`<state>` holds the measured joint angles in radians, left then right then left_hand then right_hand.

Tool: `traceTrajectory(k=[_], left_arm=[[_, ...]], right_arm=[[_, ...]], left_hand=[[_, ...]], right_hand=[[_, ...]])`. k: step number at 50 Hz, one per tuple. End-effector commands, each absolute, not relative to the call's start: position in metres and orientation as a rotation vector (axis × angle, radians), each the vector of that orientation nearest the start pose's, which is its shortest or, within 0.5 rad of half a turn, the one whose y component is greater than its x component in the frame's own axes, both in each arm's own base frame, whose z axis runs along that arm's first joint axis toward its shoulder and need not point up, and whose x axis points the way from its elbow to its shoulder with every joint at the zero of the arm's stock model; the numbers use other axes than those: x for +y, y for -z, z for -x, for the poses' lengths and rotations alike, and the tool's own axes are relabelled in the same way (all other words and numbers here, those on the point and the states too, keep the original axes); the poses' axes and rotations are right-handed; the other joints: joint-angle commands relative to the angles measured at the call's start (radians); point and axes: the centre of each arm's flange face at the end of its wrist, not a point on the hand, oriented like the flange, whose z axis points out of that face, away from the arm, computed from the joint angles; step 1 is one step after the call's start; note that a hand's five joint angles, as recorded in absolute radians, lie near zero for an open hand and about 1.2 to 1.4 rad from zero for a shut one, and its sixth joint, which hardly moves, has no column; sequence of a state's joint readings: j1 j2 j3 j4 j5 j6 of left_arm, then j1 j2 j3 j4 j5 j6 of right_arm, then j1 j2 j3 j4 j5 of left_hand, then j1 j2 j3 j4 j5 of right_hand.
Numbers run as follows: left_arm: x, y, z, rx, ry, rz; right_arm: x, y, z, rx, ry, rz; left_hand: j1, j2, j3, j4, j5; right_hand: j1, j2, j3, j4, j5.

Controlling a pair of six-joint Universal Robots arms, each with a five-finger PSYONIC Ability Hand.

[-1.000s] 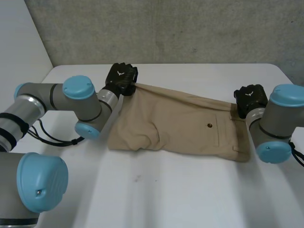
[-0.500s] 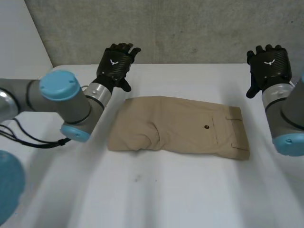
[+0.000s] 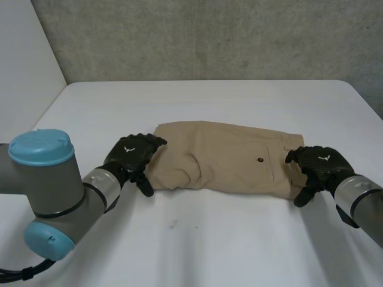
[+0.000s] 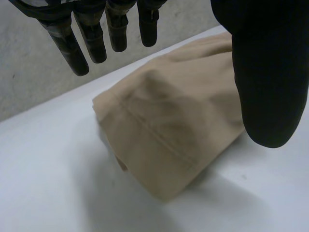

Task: Fold the shorts.

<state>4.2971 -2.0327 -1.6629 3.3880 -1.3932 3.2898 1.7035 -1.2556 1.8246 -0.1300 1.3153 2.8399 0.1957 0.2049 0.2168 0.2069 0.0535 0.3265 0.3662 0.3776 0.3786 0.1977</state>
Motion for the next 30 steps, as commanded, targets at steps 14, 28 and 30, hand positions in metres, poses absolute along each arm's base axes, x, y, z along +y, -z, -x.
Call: traceTrajectory(k=[14,28,30], left_arm=[[-0.261,-0.151,0.268,2.687,1.997,-0.812],[-0.245,-0.176,0.251,2.641,2.057,-0.766],[-0.243,-0.177,0.249,2.64,2.059,-0.763]], right_arm=[[-0.323,-0.133,-0.165,2.509,1.779,0.677],[-0.343,-0.2,-0.106,2.661,1.924,1.067],[-0.342,-0.206,-0.115,2.632,1.923,1.167]], left_hand=[[0.0,-0.009,-0.021,-0.011,-0.032],[-0.009,-0.018,-0.03,-0.02,-0.041],[-0.009,-0.018,-0.03,-0.02,-0.041]], right_hand=[[1.07,1.03,1.019,1.018,1.024],[1.07,1.03,1.019,1.018,1.024],[1.07,1.03,1.019,1.018,1.024]])
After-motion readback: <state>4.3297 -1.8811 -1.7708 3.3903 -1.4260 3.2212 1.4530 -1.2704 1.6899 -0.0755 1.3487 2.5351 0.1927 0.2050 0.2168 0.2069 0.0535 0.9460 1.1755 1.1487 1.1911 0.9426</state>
